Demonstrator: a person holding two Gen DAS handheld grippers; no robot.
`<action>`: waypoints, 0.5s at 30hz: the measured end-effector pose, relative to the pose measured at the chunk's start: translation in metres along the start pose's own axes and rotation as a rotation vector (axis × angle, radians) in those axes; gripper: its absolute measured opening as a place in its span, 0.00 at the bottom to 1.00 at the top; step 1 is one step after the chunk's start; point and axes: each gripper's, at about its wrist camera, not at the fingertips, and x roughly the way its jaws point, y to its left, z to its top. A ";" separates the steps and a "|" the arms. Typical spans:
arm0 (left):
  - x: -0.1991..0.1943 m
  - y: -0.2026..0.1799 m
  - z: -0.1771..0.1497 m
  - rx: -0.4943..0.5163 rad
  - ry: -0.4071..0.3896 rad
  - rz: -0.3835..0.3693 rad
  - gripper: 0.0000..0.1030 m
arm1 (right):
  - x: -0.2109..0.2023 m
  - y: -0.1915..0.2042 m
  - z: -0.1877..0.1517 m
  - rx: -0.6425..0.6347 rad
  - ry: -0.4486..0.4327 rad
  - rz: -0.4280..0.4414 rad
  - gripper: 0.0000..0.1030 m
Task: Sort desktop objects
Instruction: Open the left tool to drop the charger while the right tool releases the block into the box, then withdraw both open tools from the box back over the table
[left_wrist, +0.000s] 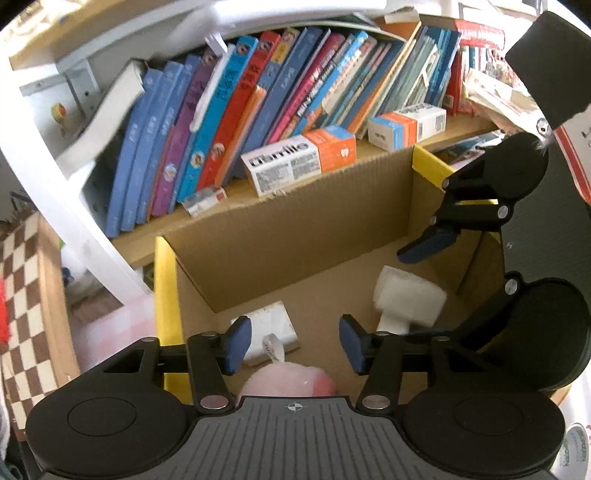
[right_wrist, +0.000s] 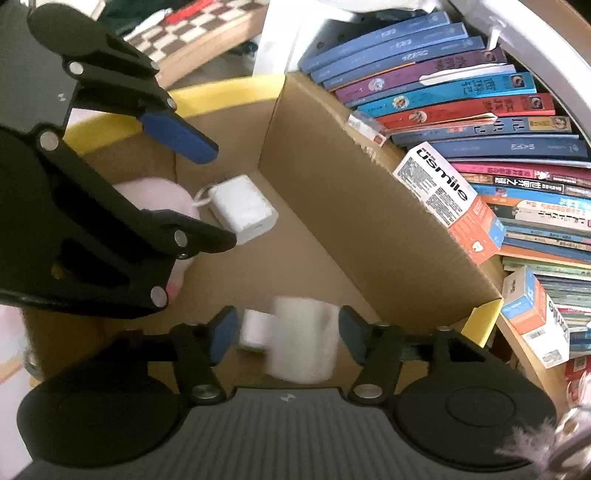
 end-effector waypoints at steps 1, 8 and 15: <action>-0.006 -0.001 -0.001 0.004 -0.025 0.016 0.63 | -0.003 0.000 0.000 0.009 -0.009 0.004 0.62; -0.050 0.002 -0.008 -0.005 -0.151 0.054 0.77 | -0.045 -0.004 -0.002 0.077 -0.140 -0.051 0.75; -0.094 0.009 -0.025 -0.111 -0.223 0.064 0.80 | -0.096 0.001 -0.014 0.157 -0.262 -0.107 0.80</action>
